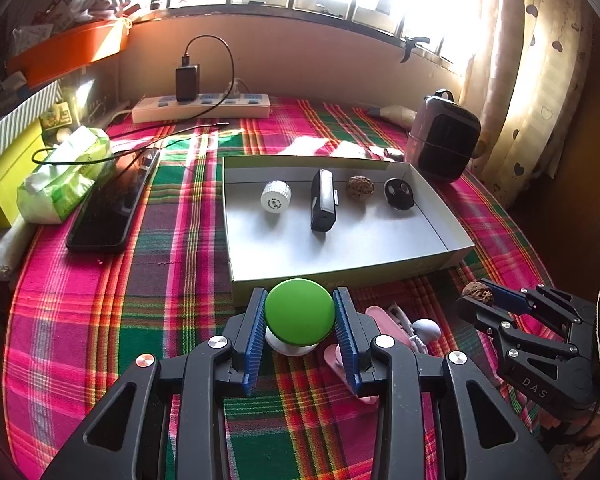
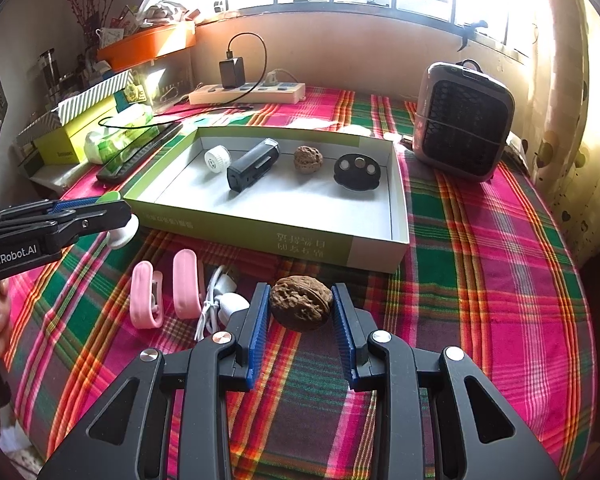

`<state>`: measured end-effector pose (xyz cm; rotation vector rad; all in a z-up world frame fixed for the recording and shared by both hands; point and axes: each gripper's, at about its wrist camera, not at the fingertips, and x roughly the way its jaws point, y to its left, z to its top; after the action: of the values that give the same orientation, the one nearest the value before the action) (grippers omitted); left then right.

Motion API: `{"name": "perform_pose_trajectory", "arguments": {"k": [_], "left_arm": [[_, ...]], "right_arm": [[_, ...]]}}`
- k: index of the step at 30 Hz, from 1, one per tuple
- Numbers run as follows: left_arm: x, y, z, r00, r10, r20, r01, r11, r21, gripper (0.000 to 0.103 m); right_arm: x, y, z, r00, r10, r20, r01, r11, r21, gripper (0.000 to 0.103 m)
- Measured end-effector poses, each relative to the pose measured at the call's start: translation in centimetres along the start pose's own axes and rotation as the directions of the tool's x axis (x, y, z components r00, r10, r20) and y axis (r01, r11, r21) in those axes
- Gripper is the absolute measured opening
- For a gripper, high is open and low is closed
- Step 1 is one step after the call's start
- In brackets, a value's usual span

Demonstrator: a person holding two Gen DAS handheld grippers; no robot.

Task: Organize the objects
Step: 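Carry the green toy and the walnut toward the white box with both tools, then lower the walnut into the box and open the right tool while the left lowers the green toy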

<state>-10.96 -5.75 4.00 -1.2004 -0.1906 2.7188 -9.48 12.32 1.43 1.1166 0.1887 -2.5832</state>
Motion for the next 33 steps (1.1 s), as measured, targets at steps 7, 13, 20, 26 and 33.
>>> {"name": "perform_pose_trajectory", "arguments": {"k": [7, 13, 20, 26, 33], "left_arm": [[0.4, 0.0, 1.2, 1.0, -0.014, 0.004, 0.014, 1.0, 0.002, 0.031], [1.0, 0.2, 2.4, 1.0, -0.019, 0.004, 0.019, 1.0, -0.003, 0.031], [2.5, 0.4, 3.7, 1.0, -0.012, -0.004, 0.012, 1.0, 0.003, 0.031], [3.8, 0.6, 4.7, 1.0, -0.005, -0.012, 0.005, 1.0, 0.0, 0.031], [5.4, 0.7, 5.3, 1.0, -0.001, -0.027, 0.0, 1.0, -0.004, 0.031]], "right_arm": [[-0.2, -0.2, 1.7, 0.999, -0.002, 0.032, 0.003, 1.0, -0.003, 0.032], [0.2, -0.5, 3.1, 0.999, 0.002, 0.043, -0.002, 1.0, -0.003, 0.032], [1.9, -0.4, 5.0, 0.999, 0.016, 0.036, -0.015, 1.0, -0.016, 0.032], [4.0, -0.5, 6.5, 0.999, 0.03, 0.017, -0.029, 0.999, -0.025, 0.032], [6.6, -0.3, 8.2, 0.999, 0.034, -0.017, -0.035, 0.998, -0.049, 0.032]]}}
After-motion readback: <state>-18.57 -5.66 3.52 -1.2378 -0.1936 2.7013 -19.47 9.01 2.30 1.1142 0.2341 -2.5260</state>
